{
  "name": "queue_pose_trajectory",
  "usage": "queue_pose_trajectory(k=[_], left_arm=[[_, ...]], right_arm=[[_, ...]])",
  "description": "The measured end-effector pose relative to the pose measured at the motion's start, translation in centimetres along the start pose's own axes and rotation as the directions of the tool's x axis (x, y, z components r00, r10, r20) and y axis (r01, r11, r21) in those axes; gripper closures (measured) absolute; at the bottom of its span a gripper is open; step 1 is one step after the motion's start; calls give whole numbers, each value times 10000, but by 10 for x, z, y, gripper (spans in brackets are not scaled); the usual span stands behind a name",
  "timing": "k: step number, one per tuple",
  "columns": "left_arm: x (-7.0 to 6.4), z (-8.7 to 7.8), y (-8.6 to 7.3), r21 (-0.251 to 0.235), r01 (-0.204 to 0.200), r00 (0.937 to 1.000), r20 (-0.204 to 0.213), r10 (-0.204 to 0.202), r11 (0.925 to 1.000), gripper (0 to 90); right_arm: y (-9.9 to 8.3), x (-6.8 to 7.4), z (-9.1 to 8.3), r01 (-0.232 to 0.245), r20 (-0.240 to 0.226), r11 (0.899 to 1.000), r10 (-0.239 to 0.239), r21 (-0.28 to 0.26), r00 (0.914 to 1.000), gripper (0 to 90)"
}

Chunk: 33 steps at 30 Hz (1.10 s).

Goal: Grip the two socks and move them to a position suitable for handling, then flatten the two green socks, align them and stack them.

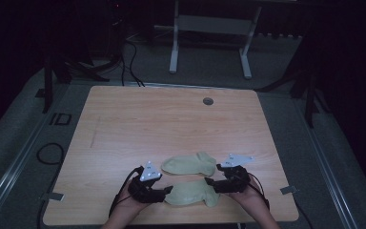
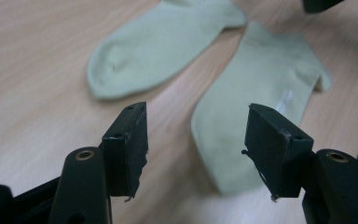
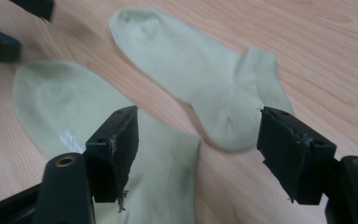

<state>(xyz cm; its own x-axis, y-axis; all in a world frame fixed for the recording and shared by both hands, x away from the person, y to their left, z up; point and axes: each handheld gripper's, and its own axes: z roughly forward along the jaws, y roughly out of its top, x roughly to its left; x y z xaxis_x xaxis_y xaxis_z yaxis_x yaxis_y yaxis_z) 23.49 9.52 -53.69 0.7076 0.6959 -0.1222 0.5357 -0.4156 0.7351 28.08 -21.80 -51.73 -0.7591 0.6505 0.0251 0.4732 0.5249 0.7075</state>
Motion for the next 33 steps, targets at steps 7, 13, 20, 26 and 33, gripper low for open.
queue_pose_trajectory(k=[7,13,20,26,33], left_arm=[[-2,-8,-11,-100,417,9991,-81,-418,9991,347],[-6,-5,-10,-29,506,9987,-73,-506,9987,347],[-7,5,-10,246,561,9984,-123,-558,9981,350],[-7,15,-11,594,551,9984,53,-555,9967,415],[-9,24,-11,1036,123,9999,-54,-118,9945,553]], right_arm=[[-15,0,-13,-297,253,9992,291,251,9993,350],[-24,7,-19,-359,211,9992,355,153,9991,418],[-36,8,-7,-601,177,9961,591,647,9981,577],[-34,8,7,-589,121,9943,581,885,9982,660],[-35,10,16,-496,184,9918,478,1180,9987,683]])
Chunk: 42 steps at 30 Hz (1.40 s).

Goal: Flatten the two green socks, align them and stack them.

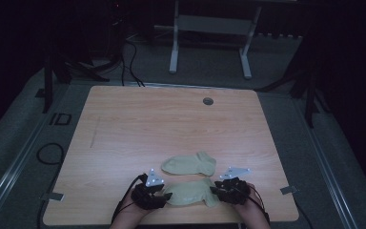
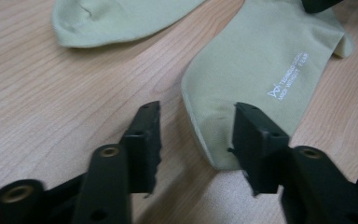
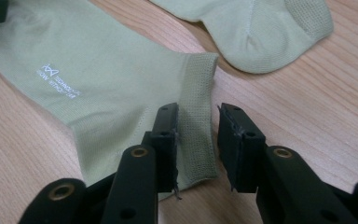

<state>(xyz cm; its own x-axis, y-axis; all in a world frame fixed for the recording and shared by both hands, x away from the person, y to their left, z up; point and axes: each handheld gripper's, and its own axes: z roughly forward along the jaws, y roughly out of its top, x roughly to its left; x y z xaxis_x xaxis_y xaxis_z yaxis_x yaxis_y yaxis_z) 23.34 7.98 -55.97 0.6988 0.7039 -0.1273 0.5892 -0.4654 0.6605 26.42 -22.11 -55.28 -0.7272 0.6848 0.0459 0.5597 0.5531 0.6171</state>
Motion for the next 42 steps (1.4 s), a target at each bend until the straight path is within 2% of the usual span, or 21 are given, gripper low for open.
queue_pose_trajectory(k=[4,15,19,22,26,28,35,36,42], left_arm=[[-2,2,0,75,-85,9999,68,84,9999,647],[-5,5,0,-36,-115,9996,-254,114,9999,861],[-6,4,0,-45,-221,9993,-301,219,9997,878],[-4,5,0,-177,-72,9996,-286,67,9998,883],[-5,2,2,-273,-87,9995,-312,79,9996,887],[-6,-1,4,-387,-159,9993,-349,146,9991,887],[-8,-15,9,-820,-93,9997,-254,73,9966,887],[-8,-17,10,-895,-37,9994,-339,7,9960,887],[0,-30,16,-1103,122,9988,-448,-172,9938,887]], right_arm=[[-1,2,1,75,55,9999,-74,-74,10000,721],[-2,5,1,288,53,9995,-287,-123,9996,828],[-3,5,1,292,68,9994,-290,-204,9996,835],[-3,6,1,318,115,9992,-316,-239,9994,843],[-3,9,0,398,382,9988,-387,-300,9985,855],[-2,10,-4,437,378,9984,-424,-357,9984,855],[8,9,-22,209,184,9952,-192,-960,9996,856],[10,9,-25,235,157,9943,-219,-1043,9996,856],[21,7,-35,142,20,9896,-140,-1431,9999,856]])
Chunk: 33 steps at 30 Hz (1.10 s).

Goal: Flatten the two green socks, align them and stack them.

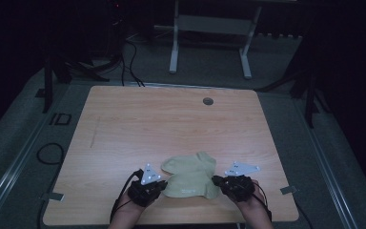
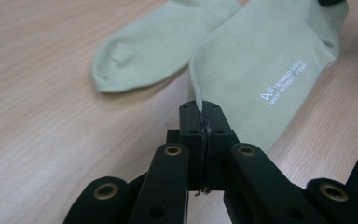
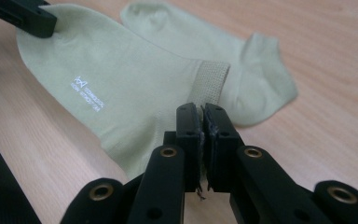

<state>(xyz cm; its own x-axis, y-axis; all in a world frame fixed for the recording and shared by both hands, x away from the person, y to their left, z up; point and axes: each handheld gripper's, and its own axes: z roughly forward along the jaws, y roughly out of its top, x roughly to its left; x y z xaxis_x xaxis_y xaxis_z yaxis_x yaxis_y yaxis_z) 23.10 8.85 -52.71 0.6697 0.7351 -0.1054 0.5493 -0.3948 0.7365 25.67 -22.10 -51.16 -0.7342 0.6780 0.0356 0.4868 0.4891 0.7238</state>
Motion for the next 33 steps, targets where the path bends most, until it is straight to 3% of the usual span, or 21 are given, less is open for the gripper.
queue_pose_trajectory(k=[8,19,29,33], left_arm=[[11,-10,24,-277,-64,9994,-339,54,9996,887],[31,-12,53,-298,-63,9982,-602,45,9995,887],[42,13,56,56,172,9970,-762,-167,9998,887],[46,25,51,144,550,9963,-670,-539,9984,887]], right_arm=[[27,-12,-4,25,35,9995,-24,-301,10000,856],[65,-34,4,56,104,10000,-56,-58,9999,855],[65,-53,28,-326,267,9983,314,478,9992,855],[62,-58,40,-556,333,9960,534,701,9980,855]])
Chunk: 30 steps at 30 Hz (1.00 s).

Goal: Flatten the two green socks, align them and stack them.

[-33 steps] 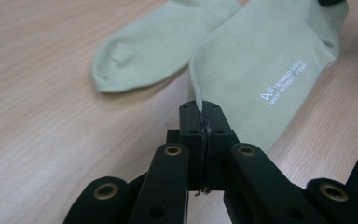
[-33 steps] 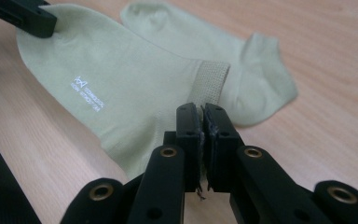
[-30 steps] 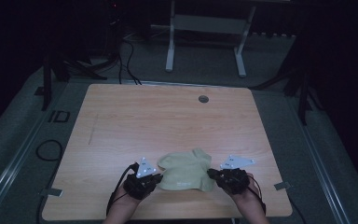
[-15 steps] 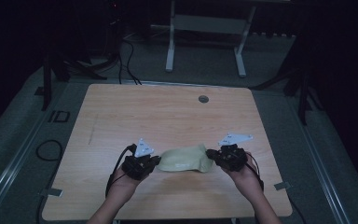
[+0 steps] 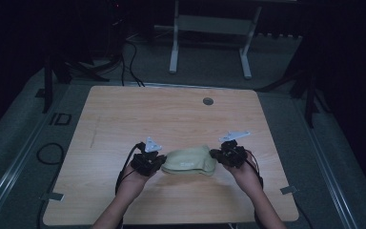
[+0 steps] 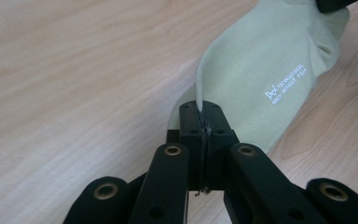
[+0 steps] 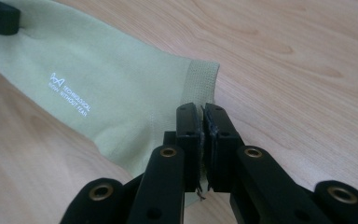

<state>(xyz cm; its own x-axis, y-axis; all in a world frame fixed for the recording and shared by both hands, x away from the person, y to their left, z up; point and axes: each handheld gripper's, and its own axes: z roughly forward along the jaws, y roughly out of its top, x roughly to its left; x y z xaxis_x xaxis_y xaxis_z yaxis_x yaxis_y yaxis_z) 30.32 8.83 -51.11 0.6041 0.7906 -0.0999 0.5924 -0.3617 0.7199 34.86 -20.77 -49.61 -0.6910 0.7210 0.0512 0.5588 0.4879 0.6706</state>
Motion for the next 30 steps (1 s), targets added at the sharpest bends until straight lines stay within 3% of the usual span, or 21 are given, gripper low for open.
queue_pose_trajectory(k=[6,11,20,27,30], left_arm=[[3,16,-9,366,227,9997,71,-230,9991,887],[3,23,-14,686,97,9998,139,-107,9976,887],[10,38,-20,1044,334,9993,158,-352,9940,886],[13,40,-20,1049,369,9991,159,-388,9938,885],[10,35,-17,894,314,9993,152,-329,9955,885]], right_arm=[[-4,-4,13,-107,53,9994,105,338,9999,855],[-9,-7,24,-159,59,9974,155,705,9999,855],[-16,-10,37,-174,46,9932,170,1150,9998,852],[-24,-14,41,-434,-114,9932,449,1079,9989,845],[-22,-13,39,-345,-5,9928,348,1144,9994,846]])
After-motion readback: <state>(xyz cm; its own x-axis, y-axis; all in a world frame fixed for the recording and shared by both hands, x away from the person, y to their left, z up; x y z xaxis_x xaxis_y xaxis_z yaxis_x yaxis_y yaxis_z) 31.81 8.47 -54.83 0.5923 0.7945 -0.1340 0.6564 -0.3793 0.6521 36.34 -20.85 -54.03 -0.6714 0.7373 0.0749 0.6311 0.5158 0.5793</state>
